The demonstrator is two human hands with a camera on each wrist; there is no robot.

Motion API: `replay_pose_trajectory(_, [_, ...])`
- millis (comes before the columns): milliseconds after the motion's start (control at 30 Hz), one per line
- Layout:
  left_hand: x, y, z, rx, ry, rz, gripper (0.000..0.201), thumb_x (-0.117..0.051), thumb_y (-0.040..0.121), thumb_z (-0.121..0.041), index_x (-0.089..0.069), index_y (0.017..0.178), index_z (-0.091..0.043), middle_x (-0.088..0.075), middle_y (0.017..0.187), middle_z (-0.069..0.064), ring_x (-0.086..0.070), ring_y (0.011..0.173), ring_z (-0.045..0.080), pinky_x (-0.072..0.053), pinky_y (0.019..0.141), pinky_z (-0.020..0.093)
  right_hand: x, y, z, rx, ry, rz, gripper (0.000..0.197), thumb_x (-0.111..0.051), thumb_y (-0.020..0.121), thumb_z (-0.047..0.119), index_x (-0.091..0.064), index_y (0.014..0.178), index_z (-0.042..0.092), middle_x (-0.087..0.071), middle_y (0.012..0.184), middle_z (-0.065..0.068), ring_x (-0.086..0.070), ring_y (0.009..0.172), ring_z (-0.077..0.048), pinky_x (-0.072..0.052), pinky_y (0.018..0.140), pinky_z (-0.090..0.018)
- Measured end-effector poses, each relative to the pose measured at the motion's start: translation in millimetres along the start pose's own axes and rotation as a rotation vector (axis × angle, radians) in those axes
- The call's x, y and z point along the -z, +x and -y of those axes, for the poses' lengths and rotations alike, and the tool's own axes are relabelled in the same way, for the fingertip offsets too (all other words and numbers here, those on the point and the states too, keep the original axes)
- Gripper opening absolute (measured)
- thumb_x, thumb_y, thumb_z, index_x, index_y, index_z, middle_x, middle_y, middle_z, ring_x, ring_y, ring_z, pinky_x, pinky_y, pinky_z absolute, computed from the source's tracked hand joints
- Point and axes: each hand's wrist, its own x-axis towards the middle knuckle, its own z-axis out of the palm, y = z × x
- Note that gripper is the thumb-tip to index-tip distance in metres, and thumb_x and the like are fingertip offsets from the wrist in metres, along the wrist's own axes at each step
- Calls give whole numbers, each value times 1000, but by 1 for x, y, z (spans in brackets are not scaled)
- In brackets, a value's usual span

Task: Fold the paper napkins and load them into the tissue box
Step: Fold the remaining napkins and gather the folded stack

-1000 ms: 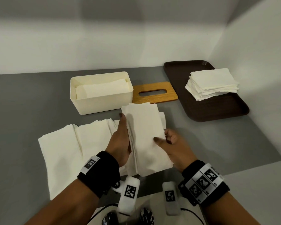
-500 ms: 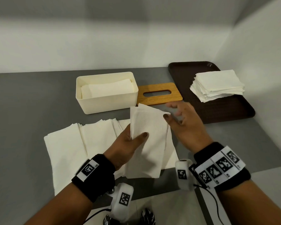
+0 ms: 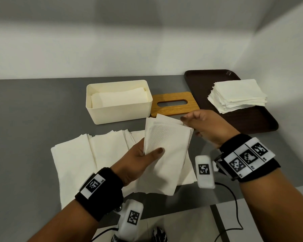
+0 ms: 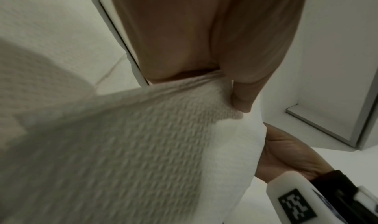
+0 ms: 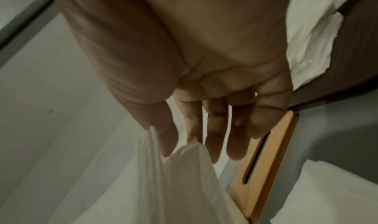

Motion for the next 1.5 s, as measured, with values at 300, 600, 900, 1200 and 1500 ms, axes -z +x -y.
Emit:
replay_pose_trajectory(300, [4,-1,0,67,-89,-33,53,-52,90,-53,-55,133,-23,-68,126,3,-62,118,25,-45,106,50,-6,0,-1,88,92,31,2,-73,83,21,-72,85,20,-70,74,5,-58,66,-4,-45,62,-20])
replay_pose_trajectory(600, [2,-6,-12,140,-79,-122,22,-34,102,-39,-55,107,-40,-68,86,-37,-62,87,-22,-42,69,-4,-8,1,0,143,186,-39,5,-76,77,17,-77,75,22,-75,83,3,-67,77,-8,-52,71,-21])
replay_pose_trajectory(900, [4,-13,-16,190,-22,-176,56,-29,99,-50,-43,145,-21,-51,138,-14,-48,123,0,-33,102,13,-12,-1,1,159,232,-101,4,-80,73,21,-80,77,22,-77,88,-7,-66,86,-30,-53,83,-50])
replay_pose_trajectory(1200, [10,-8,-8,231,-186,-217,48,-31,96,-56,-62,118,-28,-77,99,-13,-72,92,4,-56,79,18,-3,1,-10,26,522,-80,8,-68,83,19,-67,80,12,-70,73,-2,-64,70,-18,-53,67,-31])
replay_pose_trajectory(1500, [22,-3,-4,205,-321,-283,39,-29,101,-50,-62,108,-32,-76,104,-11,-72,87,-2,-53,77,17,-28,-3,-21,-120,611,49,33,-64,86,15,-66,119,11,-73,111,-6,-68,98,-22,-58,70,-28])
